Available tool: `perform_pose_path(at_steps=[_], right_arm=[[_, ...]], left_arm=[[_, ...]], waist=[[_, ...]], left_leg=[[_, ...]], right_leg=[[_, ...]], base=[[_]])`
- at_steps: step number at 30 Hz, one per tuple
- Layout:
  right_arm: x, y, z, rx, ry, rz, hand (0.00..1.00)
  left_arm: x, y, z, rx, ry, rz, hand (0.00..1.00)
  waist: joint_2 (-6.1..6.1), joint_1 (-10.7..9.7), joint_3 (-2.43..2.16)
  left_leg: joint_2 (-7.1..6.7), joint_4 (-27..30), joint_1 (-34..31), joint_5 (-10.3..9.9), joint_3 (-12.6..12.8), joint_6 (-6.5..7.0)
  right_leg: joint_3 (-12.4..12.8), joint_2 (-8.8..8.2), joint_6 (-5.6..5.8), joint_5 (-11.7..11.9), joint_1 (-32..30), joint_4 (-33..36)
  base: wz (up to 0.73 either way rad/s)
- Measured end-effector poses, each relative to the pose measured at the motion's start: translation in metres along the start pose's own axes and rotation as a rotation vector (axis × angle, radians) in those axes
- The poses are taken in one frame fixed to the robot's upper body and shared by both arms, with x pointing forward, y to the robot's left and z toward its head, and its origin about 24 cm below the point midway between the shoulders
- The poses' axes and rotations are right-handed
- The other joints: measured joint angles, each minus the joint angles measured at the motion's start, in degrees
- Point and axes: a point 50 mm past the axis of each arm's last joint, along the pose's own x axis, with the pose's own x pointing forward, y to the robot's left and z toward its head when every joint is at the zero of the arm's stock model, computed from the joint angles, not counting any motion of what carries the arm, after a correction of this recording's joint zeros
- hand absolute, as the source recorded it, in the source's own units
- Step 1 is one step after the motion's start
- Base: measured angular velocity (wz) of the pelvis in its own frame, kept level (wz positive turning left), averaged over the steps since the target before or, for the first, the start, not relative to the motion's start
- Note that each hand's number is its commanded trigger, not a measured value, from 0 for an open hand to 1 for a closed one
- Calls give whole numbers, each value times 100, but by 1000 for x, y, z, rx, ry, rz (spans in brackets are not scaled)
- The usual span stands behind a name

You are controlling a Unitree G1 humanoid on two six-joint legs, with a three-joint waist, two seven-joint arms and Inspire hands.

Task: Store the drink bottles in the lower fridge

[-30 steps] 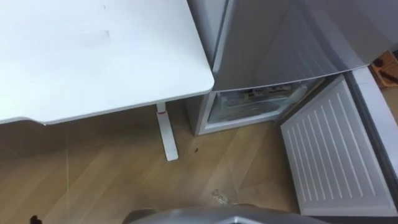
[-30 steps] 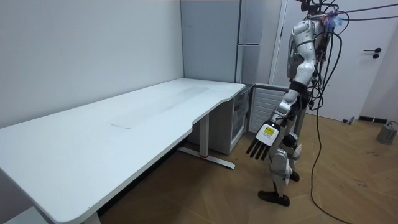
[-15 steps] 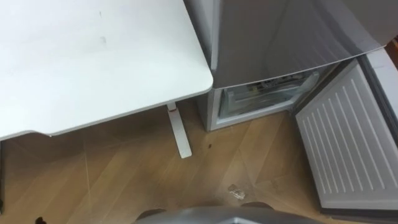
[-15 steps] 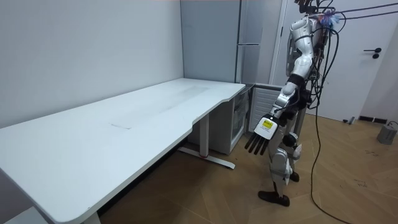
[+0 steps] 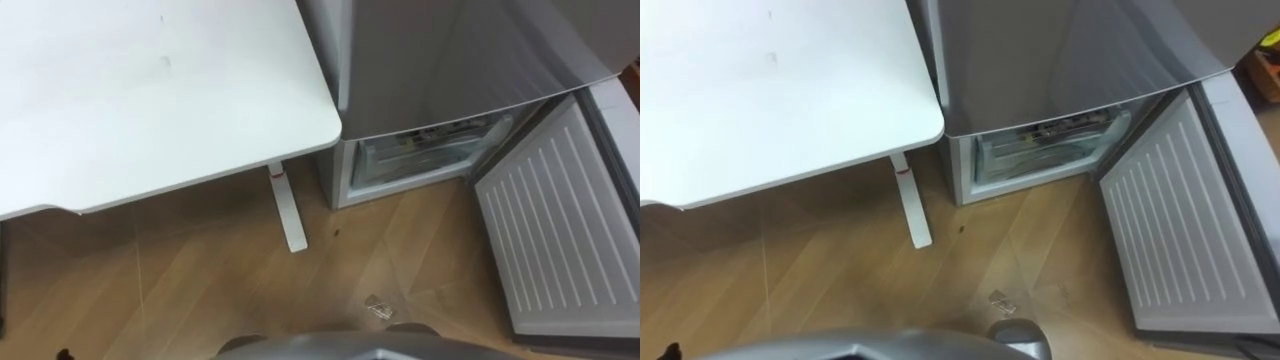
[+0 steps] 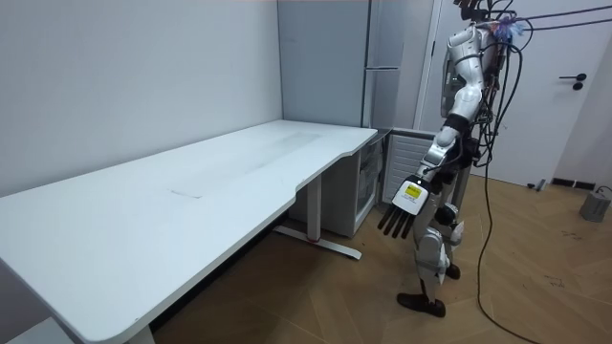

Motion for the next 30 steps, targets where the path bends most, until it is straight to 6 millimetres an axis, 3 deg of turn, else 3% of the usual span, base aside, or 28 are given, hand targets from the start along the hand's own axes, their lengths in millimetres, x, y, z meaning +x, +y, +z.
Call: perform_pose_path(at_steps=[13,25,30], right_arm=[[0,3,-15,-76,28,103,0],[-2,5,-35,-140,107,167,0],[-4,15,-46,-171,119,254,0]], left_arm=[[6,-5,24,28,-43,-63,0],[7,-7,25,46,-26,-94,0],[7,-10,26,52,-31,-115,0]], waist=[[-26,75,14],[122,117,-21],[57,224,11]], left_leg=[[8,101,-139,0,-47,0],[17,118,-170,1,-61,-1],[25,88,-85,1,-5,-2]], right_leg=[[-12,9,-7,1,-74,1],[-13,20,-14,6,-102,13],[35,25,-17,8,-90,19]], base=[[1],[1],[-7]])
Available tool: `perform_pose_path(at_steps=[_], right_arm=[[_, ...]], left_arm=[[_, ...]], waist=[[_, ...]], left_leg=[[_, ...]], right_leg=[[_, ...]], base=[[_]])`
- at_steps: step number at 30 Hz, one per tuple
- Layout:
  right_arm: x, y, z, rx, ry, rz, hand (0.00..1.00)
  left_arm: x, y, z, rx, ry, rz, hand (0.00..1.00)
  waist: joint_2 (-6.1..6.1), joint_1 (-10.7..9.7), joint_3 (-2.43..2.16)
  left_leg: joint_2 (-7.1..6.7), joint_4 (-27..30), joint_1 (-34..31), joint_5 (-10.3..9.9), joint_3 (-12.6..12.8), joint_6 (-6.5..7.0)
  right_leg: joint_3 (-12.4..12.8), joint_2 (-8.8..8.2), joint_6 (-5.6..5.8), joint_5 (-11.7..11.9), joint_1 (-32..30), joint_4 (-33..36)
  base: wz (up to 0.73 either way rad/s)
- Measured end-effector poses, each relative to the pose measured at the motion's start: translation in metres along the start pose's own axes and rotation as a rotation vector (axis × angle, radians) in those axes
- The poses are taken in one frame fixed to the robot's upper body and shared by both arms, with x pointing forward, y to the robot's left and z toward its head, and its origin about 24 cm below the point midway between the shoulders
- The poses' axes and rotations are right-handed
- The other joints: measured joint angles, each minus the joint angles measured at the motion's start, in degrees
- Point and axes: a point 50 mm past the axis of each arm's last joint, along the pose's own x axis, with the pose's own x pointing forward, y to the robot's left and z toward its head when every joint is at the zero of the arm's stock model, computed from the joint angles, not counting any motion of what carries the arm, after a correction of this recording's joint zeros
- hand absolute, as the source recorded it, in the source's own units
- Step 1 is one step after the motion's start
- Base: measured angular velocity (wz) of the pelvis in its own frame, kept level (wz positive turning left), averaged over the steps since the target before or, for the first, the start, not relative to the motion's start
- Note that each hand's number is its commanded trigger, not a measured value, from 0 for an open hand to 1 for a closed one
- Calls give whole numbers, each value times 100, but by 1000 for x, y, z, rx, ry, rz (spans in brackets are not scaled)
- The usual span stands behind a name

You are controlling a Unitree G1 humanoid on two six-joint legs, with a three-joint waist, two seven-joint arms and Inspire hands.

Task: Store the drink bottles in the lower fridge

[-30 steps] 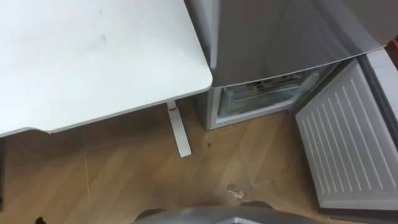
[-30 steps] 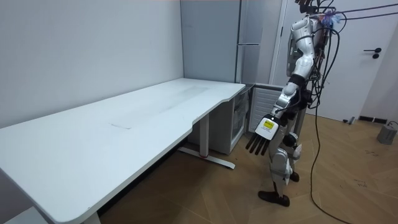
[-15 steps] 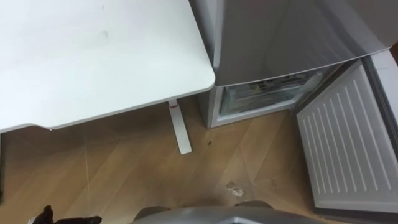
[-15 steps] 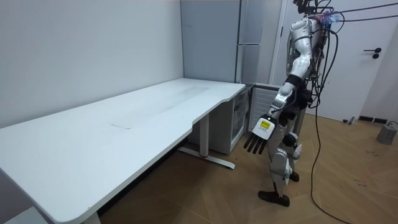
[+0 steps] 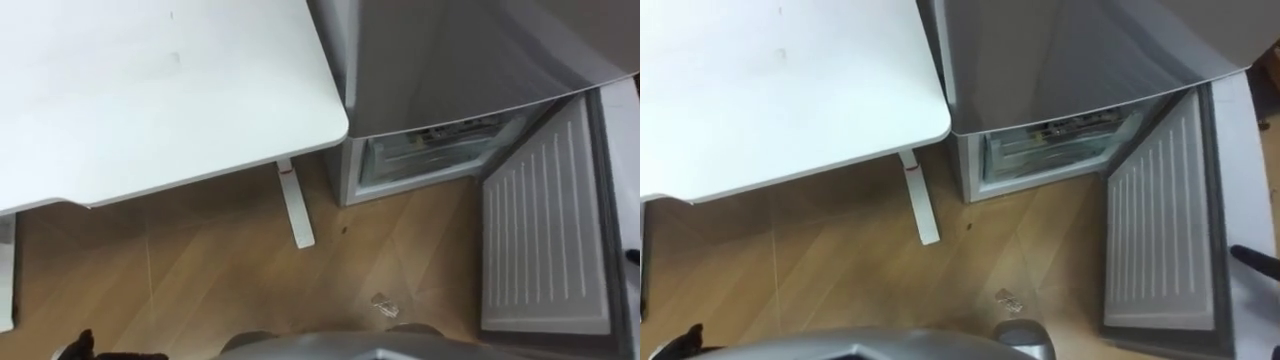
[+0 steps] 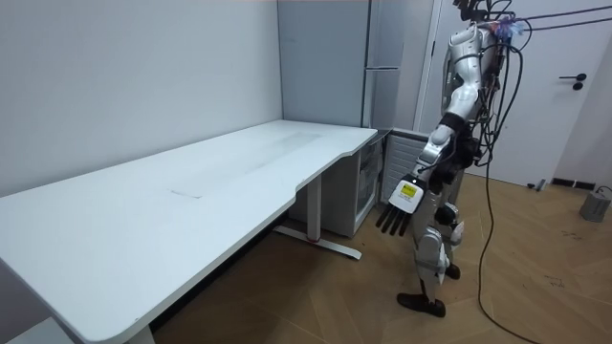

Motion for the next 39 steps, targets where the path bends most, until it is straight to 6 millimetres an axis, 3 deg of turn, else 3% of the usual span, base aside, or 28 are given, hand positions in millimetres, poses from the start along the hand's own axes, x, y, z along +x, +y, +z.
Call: perform_pose_path(at_steps=[3,5,7,9,11,15,18,19,22,25,27,30,35,39], right_arm=[[0,18,-20,-25,-17,85,0],[-4,41,-49,-21,-1,185,0],[-11,60,-71,2,9,279,0],[-17,84,-83,39,8,379,0],[-30,120,-96,85,-1,488,0],[-51,163,-106,51,-12,646,0],[-86,212,-107,-55,-36,906,0],[-110,241,-110,-129,-29,1079,0],[-141,269,-133,-281,57,1296,0],[-165,291,-137,-416,59,1489,0],[-166,292,-137,-473,53,1522,0],[-151,281,-139,-551,84,1483,0],[-106,235,-143,-602,140,1271,0],[-71,188,-151,-663,206,1052,0]], left_arm=[[1,-3,1,17,-3,-8,0],[2,-8,4,29,-12,-19,0],[2,-17,4,52,-22,-46,0],[2,-33,4,82,-30,-93,0],[2,-55,8,109,-47,-155,0],[4,-68,14,137,-49,-190,0],[5,-79,19,191,-45,-221,0],[5,-84,22,206,-44,-237,0],[7,-88,34,205,-67,-244,0],[7,-89,37,205,-73,-245,0],[7,-88,35,203,-65,-243,0],[6,-84,29,181,-43,-234,0],[5,-80,21,124,-26,-226,0],[4,-78,15,106,-19,-210,0]], waist=[[-64,19,-10],[-142,51,28],[-188,89,12],[-162,140,11],[-79,328,4],[27,753,-4],[105,1056,-25],[134,1168,-21],[97,1277,65],[50,1275,84],[32,1273,82],[-20,1231,52],[-76,1104,7],[-109,1003,15]], left_leg=[[9,4,7,0,-1,-1],[32,0,67,-4,11,-13],[62,2,127,-27,25,-47],[71,-18,160,-33,28,-54],[96,-25,150,-33,26,-58],[159,-40,101,-9,52,-99],[210,-73,59,25,46,-147],[225,-79,55,44,45,-158],[230,-117,80,88,5,-166],[190,-83,-9,95,-101,-151],[130,-100,-2,110,-201,-126],[82,-104,-9,108,-301,-104],[60,-102,17,112,-412,-99],[29,-136,116,116,-413,-93]], right_leg=[[-20,5,-7,5,24,-10],[-6,34,-16,10,96,-30],[9,66,-29,22,168,-86],[13,81,-31,57,217,-146],[10,114,-54,133,227,-221],[25,179,-96,161,184,-202],[16,235,-155,197,75,-193],[2,250,-163,198,45,-165],[-124,245,-182,187,60,-117],[-224,206,-171,179,65,-122],[-310,156,-139,158,134,-150],[-389,130,-119,156,229,-226],[-531,113,-102,145,326,-235],[-531,90,-91,138,419,-256]], base=[[0],[-2],[-6],[-5],[-8],[-10],[-10],[0],[7],[20],[29],[19],[13],[2]])
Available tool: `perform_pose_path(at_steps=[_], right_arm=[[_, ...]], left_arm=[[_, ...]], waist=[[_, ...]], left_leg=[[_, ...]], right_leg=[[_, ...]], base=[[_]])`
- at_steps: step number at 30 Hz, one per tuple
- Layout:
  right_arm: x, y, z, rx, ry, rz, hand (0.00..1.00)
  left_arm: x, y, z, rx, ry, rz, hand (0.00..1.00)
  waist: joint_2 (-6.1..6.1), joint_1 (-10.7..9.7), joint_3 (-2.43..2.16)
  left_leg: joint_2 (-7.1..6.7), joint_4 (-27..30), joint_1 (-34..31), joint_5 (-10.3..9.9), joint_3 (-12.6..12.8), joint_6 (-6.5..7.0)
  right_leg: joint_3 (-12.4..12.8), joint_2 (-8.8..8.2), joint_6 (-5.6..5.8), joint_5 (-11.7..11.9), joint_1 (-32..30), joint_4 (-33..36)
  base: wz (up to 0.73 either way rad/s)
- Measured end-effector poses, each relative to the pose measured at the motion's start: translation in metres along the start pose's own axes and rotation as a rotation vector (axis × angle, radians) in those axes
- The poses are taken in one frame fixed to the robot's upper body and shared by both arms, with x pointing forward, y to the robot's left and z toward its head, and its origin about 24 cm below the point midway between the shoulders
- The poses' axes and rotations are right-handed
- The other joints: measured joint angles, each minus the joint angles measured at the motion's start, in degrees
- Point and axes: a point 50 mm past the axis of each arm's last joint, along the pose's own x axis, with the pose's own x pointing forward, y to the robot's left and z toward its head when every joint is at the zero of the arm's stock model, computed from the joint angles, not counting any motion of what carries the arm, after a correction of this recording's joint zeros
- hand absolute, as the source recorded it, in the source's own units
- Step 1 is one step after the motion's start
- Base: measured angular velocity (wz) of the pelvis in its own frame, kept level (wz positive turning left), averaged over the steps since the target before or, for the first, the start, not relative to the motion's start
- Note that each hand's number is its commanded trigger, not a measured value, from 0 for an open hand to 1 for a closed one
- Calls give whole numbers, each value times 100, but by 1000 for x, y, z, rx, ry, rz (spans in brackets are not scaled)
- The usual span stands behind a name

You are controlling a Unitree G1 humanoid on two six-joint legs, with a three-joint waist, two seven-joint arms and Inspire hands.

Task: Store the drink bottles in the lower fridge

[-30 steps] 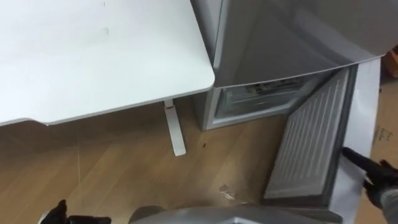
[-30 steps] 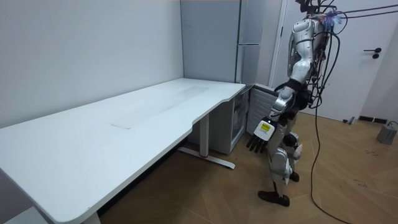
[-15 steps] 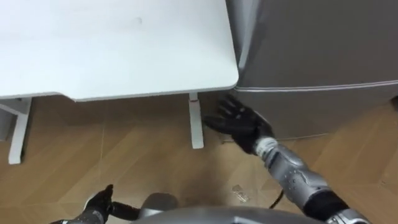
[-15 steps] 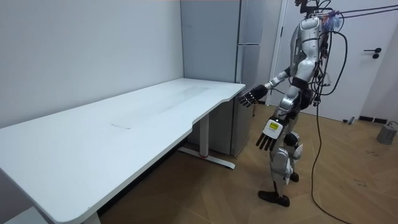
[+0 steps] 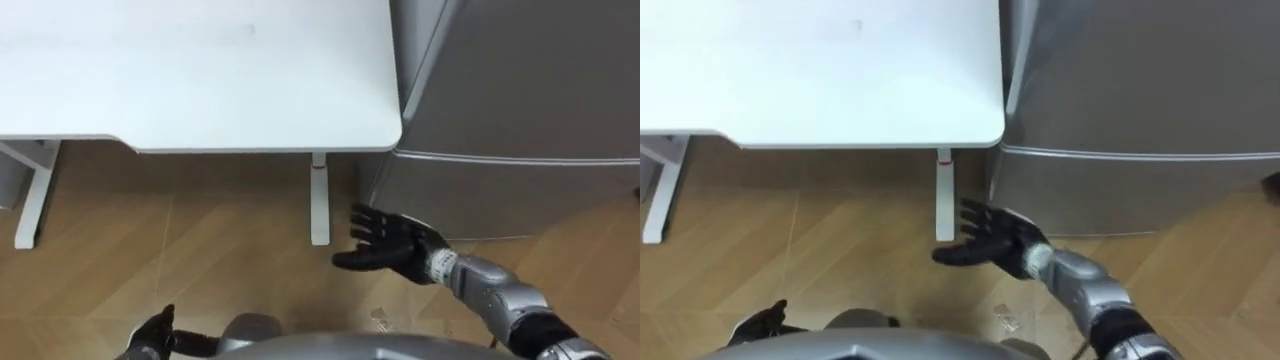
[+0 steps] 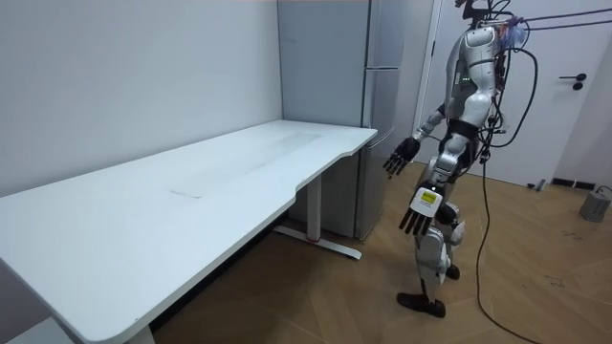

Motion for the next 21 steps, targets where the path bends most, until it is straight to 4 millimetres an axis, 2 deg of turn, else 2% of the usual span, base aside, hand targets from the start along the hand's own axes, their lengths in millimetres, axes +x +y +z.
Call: perform_pose_path(at_steps=[2,5,7,9,11,16,21], right_arm=[[-13,-17,-38,51,118,-103,0],[-28,-27,-71,86,235,-186,0],[-32,-29,-81,111,267,-210,0],[-32,-28,-82,121,257,-217,0],[-32,-27,-85,116,266,-226,0],[-33,-27,-89,135,265,-261,0],[-36,-25,-101,250,262,-329,0]], left_arm=[[-1,3,-5,-7,2,31,0],[-1,3,-5,-11,-5,49,0],[-2,3,-8,-25,2,58,0],[-3,3,-11,-34,6,63,0],[-3,3,-14,-39,13,70,0],[-5,3,-27,-29,55,83,0],[-7,2,-39,-6,96,99,0]], waist=[[-53,-84,-35],[-99,-103,-41],[-91,-101,-29],[-113,-136,12],[-106,-154,28],[-47,-232,1],[-37,-273,-3]], left_leg=[[-17,-35,35,0,-48,-1],[-16,-34,35,-1,-48,-1],[-17,-35,69,-1,-41,-1],[-18,-36,111,-1,-41,-1],[-23,-44,181,-6,-46,-1],[-36,-39,180,-14,-96,6],[-55,-109,237,-12,-97,7]], right_leg=[[-45,1,22,-27,99,-67],[-34,1,24,-44,102,-64],[-9,1,24,-43,120,-62],[-7,2,24,-44,178,-70],[-9,2,32,-50,234,-94],[-43,3,34,-50,284,-152],[-2,-6,45,-58,343,-153]], base=[[10],[1],[0],[0],[0],[6],[0]])
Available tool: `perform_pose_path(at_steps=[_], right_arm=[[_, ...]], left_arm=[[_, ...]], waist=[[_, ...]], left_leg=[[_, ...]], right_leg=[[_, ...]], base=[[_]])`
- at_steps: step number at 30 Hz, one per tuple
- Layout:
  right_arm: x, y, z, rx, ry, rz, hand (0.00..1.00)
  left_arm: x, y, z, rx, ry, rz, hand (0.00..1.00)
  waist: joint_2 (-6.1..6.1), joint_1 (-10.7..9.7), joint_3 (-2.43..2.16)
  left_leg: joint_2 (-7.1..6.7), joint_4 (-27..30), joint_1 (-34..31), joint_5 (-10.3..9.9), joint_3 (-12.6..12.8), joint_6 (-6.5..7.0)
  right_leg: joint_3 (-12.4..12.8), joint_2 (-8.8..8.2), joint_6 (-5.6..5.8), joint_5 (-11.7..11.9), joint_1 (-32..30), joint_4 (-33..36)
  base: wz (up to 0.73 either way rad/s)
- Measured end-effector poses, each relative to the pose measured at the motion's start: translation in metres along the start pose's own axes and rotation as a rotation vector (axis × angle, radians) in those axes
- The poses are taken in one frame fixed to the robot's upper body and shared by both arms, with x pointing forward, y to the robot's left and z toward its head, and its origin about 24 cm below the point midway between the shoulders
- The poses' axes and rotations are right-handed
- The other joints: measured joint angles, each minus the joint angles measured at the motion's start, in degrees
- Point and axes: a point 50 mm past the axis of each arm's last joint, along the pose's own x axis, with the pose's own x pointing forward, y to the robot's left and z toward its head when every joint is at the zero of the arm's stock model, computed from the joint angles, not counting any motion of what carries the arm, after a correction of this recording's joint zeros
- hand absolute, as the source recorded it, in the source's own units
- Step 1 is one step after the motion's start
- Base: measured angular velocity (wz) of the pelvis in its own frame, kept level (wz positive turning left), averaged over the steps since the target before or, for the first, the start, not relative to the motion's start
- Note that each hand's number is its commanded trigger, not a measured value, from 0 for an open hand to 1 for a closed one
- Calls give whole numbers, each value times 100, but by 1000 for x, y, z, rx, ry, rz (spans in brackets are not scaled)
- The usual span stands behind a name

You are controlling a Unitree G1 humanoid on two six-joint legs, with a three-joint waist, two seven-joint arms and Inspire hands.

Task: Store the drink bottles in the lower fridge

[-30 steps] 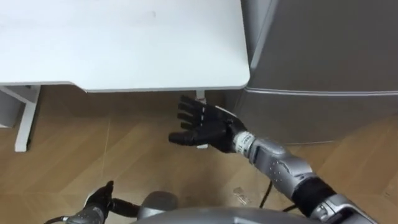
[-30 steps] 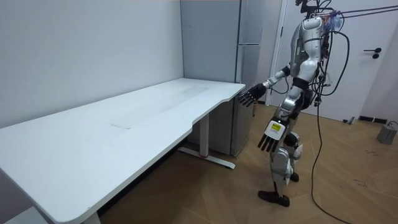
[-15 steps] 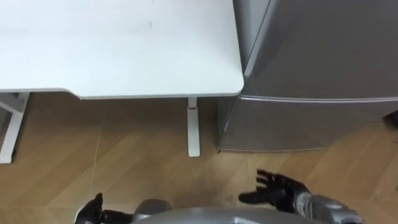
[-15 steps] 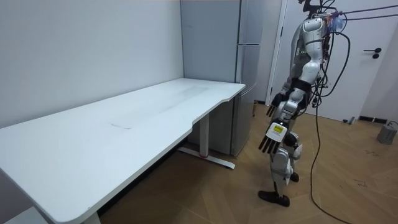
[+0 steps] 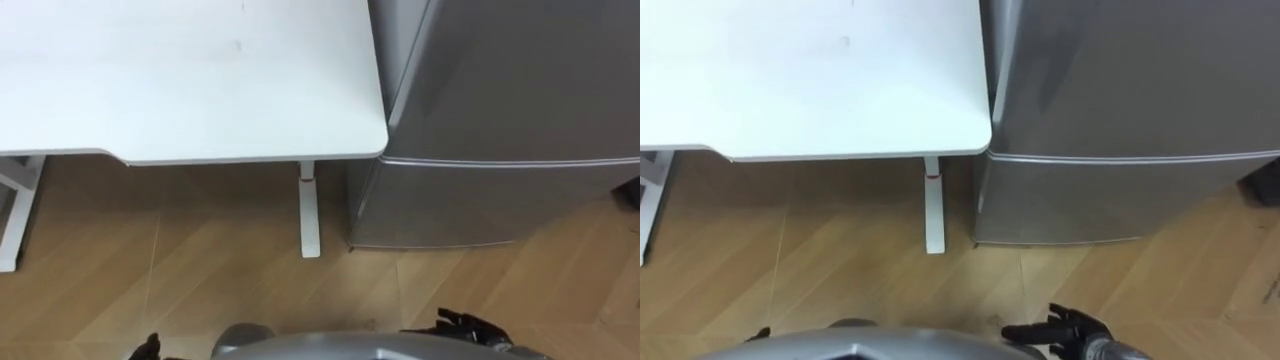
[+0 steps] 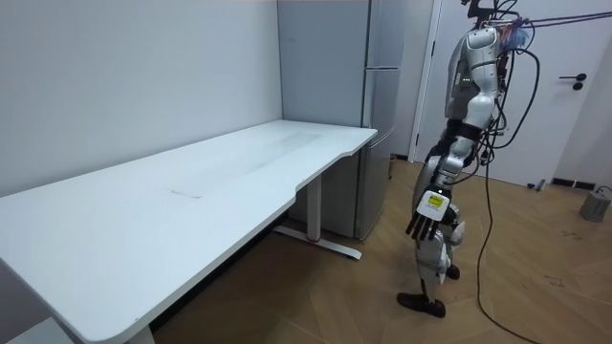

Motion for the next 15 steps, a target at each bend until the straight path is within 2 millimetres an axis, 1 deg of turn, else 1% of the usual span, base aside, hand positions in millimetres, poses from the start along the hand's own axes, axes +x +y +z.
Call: perform_pose_path(at_steps=[2,5,7,10,11,15], right_arm=[[0,1,-3,41,-1,-11,0],[0,1,-7,91,1,-30,0],[1,2,-11,126,9,-47,0],[1,3,-11,126,10,-56,0],[1,2,-11,124,11,-57,0],[1,2,-12,126,12,-61,0]], left_arm=[[0,-1,-6,-14,33,11,0],[-2,-1,-13,-39,52,23,0],[-2,0,-13,-20,56,29,0],[-1,0,-8,-5,40,38,0],[0,0,-6,-7,36,39,0],[1,0,1,-8,19,36,0]], waist=[[-3,-39,0],[-6,-124,2],[-16,-138,3],[-24,-152,5],[-5,-152,-10],[6,-151,-15]], left_leg=[[-19,-34,61,-2,7,2],[-22,-39,94,-3,3,4],[-23,-55,152,-3,-3,4],[-31,-53,158,-4,-33,2],[-33,-52,160,-4,-38,2],[-38,-52,160,-4,-54,3]], right_leg=[[5,-15,22,-16,55,-9],[-13,-22,25,-24,95,-14],[-20,-22,24,-47,148,-16],[-9,-21,22,-84,139,-15],[-14,-21,23,-89,145,-15],[-15,-21,22,-88,188,-10]], base=[[0],[3],[2],[6],[4],[2]])
